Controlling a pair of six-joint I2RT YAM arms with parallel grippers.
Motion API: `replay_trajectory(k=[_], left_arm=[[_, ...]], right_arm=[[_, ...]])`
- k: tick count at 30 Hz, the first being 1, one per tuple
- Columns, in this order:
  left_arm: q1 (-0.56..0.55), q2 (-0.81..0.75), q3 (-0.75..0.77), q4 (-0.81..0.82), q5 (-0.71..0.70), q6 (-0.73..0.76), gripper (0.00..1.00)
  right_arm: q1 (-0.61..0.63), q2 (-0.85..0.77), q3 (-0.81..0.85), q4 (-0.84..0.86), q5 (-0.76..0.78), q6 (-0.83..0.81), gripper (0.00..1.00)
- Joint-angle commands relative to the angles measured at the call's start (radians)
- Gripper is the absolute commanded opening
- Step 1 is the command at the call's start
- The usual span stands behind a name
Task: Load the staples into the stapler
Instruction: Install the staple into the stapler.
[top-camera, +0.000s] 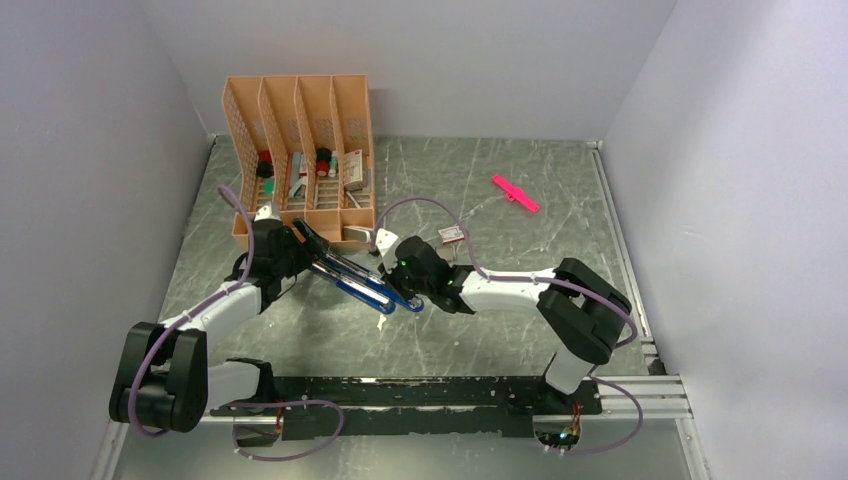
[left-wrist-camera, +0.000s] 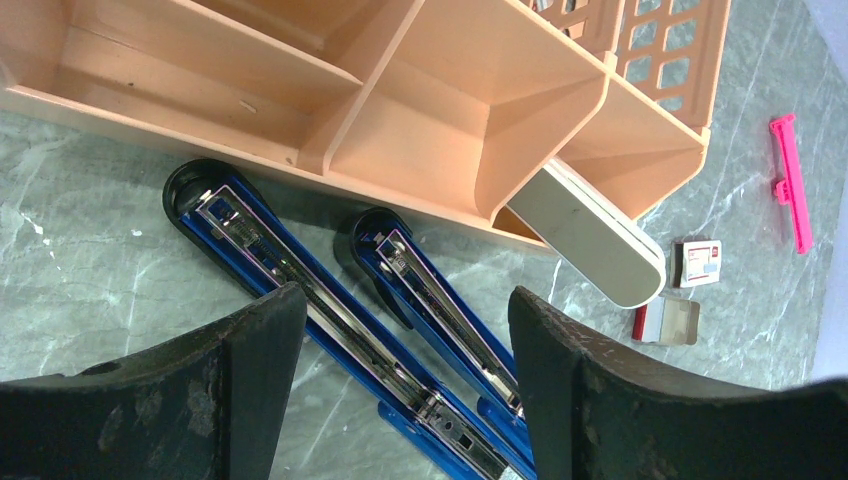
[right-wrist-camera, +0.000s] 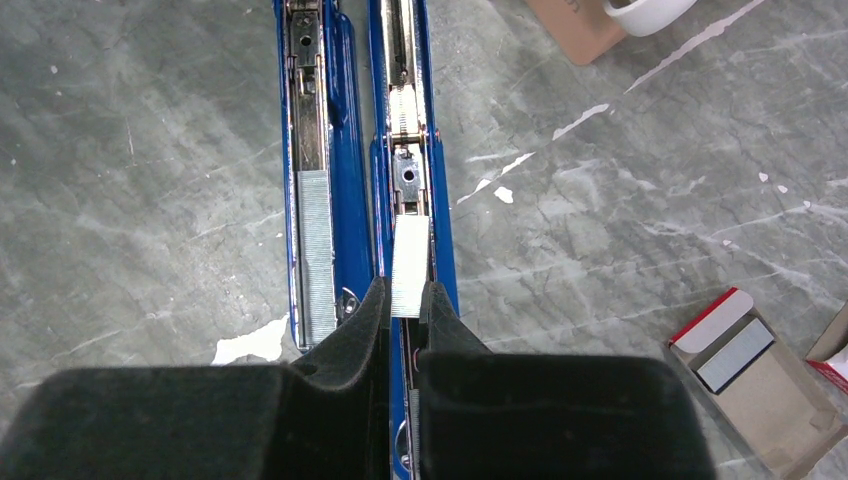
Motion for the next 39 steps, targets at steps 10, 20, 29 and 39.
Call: replay_trajectory(k=[10,20,29,39], left_arm=[[-0.007,-0.012,-0.007,0.031,0.008,-0.004,0.78],[-0.007,-0.009,-0.006,0.034,0.011,-0.004,0.78],[-0.006,-0.009,-0.002,0.035,0.014,-0.006,0.79],[-0.007,-0.007,-0.001,0.034,0.015,-0.005,0.79]], right_arm=[[-0.005,0.020,0.024,-0.029,-0.003,0.002,0.00],[-0.006,0.029,0.036,-0.064,-0.021,-0.016,0.00],[-0.007,0.046,0.057,-0.111,-0.045,-0.034,0.00],[-0.025,0.041,0.074,-0.166,-0.054,-0.061,0.00]])
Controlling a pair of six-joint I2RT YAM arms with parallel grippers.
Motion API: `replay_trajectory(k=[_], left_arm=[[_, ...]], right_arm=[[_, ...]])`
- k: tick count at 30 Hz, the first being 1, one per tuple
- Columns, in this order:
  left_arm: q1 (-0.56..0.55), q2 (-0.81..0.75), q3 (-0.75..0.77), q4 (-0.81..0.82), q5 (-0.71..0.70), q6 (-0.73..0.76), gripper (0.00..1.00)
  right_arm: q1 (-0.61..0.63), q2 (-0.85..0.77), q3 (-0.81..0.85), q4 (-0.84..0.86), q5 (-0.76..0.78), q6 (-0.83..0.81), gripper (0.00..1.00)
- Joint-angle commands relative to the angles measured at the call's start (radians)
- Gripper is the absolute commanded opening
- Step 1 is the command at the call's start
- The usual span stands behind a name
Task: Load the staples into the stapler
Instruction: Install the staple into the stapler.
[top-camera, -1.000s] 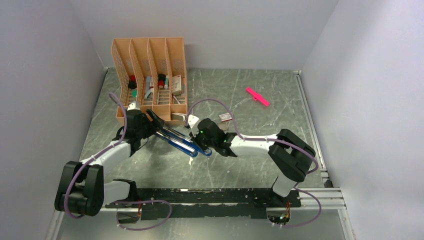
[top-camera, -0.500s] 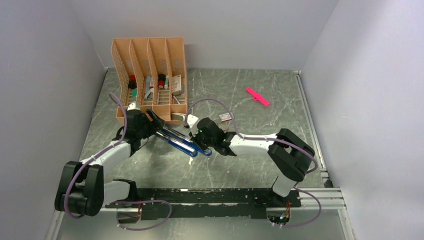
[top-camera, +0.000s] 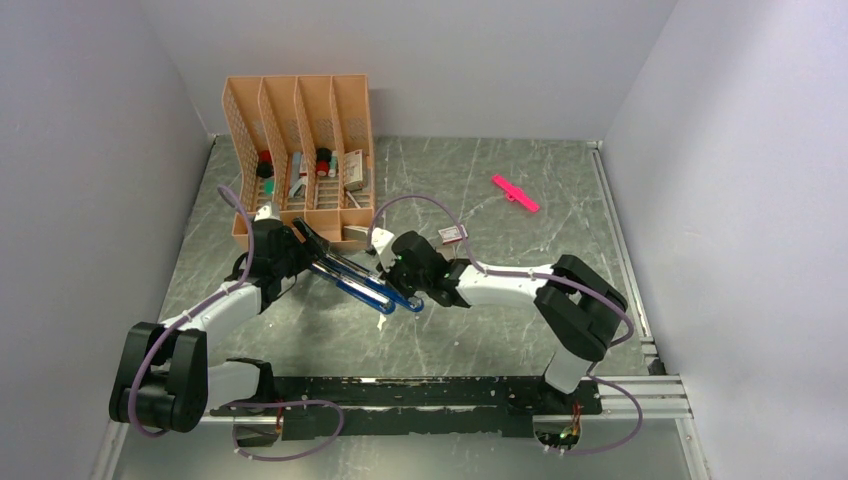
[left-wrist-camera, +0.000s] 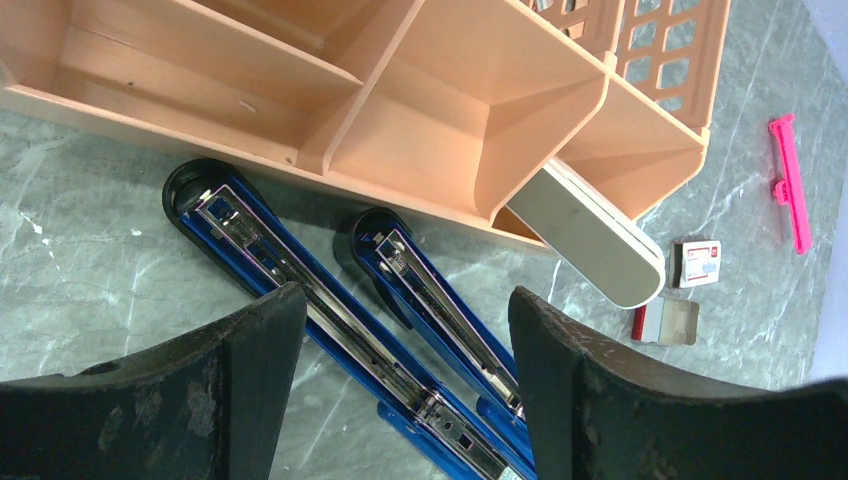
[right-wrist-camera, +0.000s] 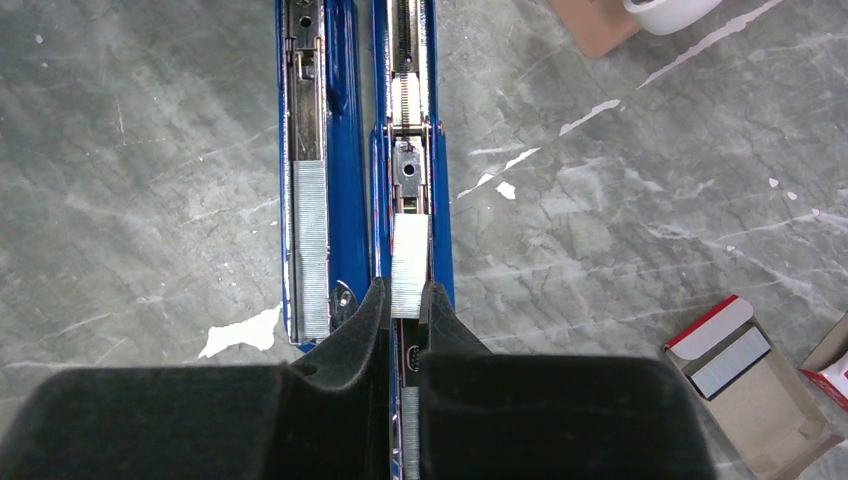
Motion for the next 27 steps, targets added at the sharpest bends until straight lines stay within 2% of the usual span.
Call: replay_trajectory(k=[1,14,22,27], left_arm=[[-0.007,-0.007,0.000,0.034,0.015,-0.003,0.79],[-0.007,-0.007,0.001,0.029,0.013,-0.001,0.79],[-0.007,-0.007,0.001,0.028,0.014,-0.001,0.79],[-0.007,-0.007,0.002,0.028,0.014,-0.001,0.79]], right_arm=[[-0.016,0.016,0.019,-0.076,-0.029,-0.030,0.00],[-0.027,0.052,0.049,-0.111,-0.076,-0.053,0.00],[-0.030,0.030,0.028,-0.085,-0.066,-0.041,0.26],[-0.032,0.014,0.019,-0.069,-0.091,-0.035,0.37]])
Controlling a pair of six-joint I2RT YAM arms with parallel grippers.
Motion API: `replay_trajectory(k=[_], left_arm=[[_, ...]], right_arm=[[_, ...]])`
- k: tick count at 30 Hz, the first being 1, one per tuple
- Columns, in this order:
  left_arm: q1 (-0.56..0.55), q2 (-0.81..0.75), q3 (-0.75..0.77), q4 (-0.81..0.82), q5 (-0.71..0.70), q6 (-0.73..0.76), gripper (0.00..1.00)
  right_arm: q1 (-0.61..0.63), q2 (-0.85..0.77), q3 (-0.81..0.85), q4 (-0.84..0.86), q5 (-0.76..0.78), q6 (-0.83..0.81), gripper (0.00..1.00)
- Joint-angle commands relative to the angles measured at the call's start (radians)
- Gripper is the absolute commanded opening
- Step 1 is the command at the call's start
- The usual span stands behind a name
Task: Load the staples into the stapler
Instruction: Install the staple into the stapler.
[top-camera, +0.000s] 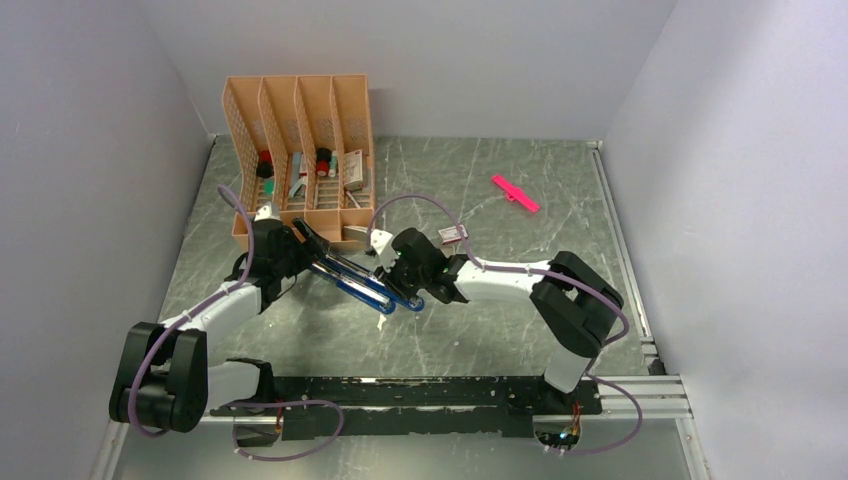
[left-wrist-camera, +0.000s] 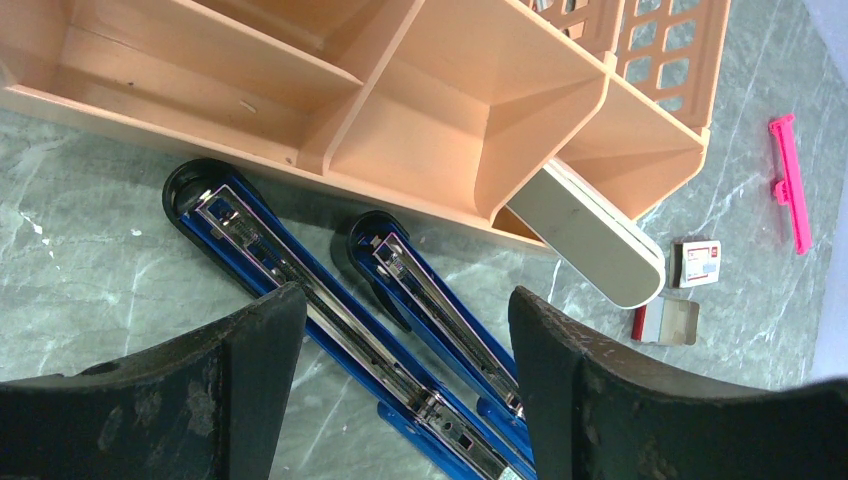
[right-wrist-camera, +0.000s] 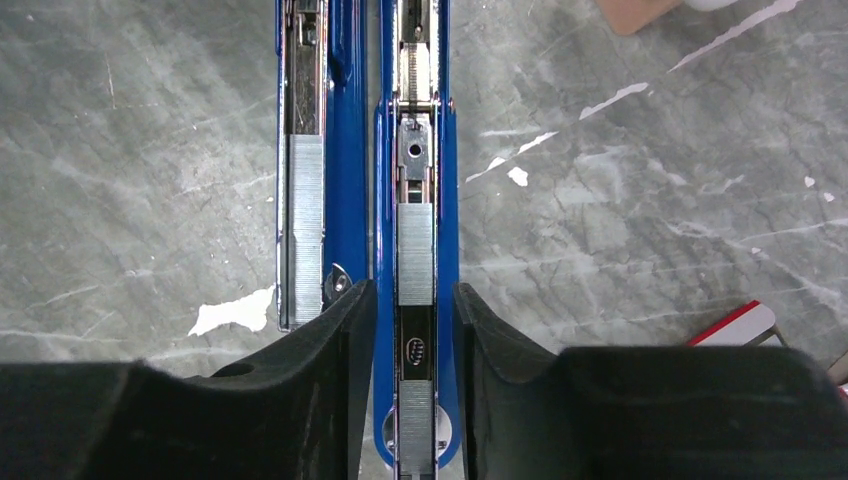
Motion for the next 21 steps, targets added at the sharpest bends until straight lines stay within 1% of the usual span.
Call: replay_trajectory(k=[1,7,12,15,21], left_arm=[[-0.007,-0.007,0.003,0.026,0.014,-0.001,0.78],[-0.007,-0.006,0.005,0.023,0.014,-0.001,0.78],[-0.007,-0.006,0.008,0.023,0.013,-0.001,0.78],[-0.006,-0.005,0.008,0.023,0.012,-0.001,0.78],[-0.007,-0.003,0.005,0.029,0.014,-0.002,0.78]], right_arm=[[-0.007,-0.016,-0.019,-0.002,-0.024,0.011,0.38],[-0.025,-0.076,-0.042,0.056,-0.020,0.041,0.44],[-0.063,-0.123,-0.073,0.187,-0.048,0.089,0.44],[-0.070,-0.103,-0.057,0.230,-0.028,0.112,0.43],[-0.073,-0.006,0.018,0.188,-0.041,0.090,0.40]])
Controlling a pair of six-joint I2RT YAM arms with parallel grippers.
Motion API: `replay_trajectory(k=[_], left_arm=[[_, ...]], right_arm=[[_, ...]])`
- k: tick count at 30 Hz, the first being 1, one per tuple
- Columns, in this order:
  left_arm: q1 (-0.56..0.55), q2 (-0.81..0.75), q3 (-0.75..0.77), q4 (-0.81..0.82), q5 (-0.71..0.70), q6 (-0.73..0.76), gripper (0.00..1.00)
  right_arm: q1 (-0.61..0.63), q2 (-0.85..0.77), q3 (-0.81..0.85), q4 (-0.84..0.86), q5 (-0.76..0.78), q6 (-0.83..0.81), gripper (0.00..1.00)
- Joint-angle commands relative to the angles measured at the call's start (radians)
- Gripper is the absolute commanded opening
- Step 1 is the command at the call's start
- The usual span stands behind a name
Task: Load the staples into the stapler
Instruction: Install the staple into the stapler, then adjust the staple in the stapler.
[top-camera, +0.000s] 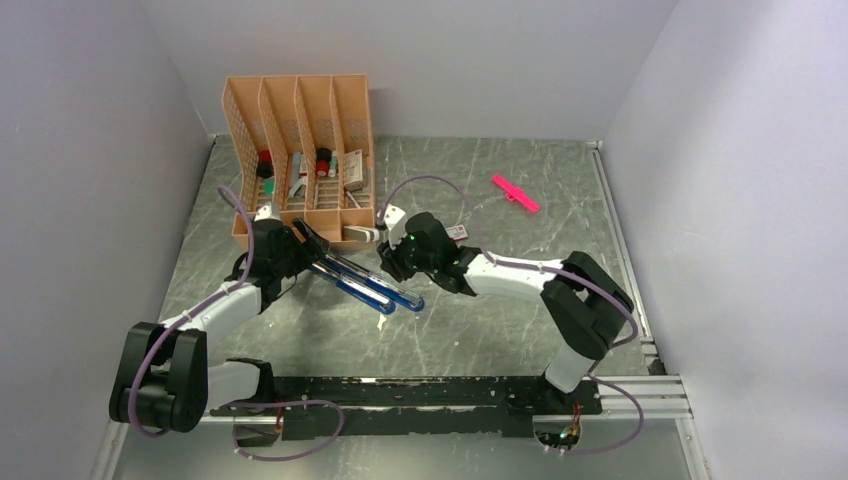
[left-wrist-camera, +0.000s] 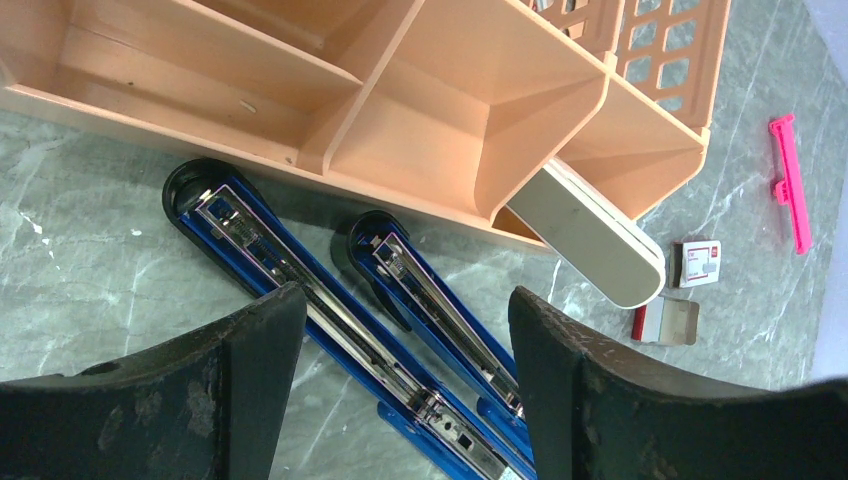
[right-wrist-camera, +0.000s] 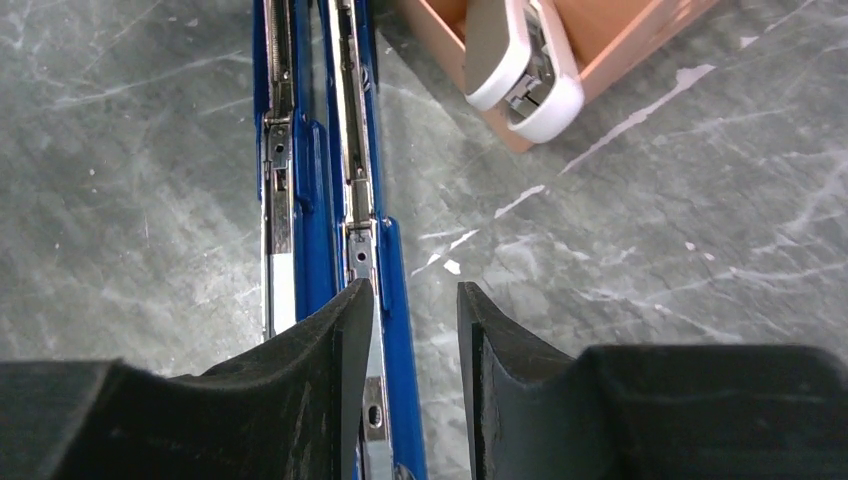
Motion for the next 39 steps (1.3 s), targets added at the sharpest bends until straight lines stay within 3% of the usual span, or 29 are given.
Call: replay_trajectory(k=[1,18,39], left_arm=[[-0.007,-0.004,0.005,0.029,0.013,-0.002,0.78],[-0.007,-0.006,0.007,0.024,0.011,-0.001,0.78],[-0.007,-0.002,0.014,-0.003,-0.014,-0.009,0.78]], right_arm=[[-0.003,0.071,0.054,0.010,-0.022,-0.002,0.40],[-0.002,0.148,0.048,-0.050,-0.024,-0.011,0.38],[-0.003,0.006,-0.083,-0.150,0.051,-0.016,0.39]])
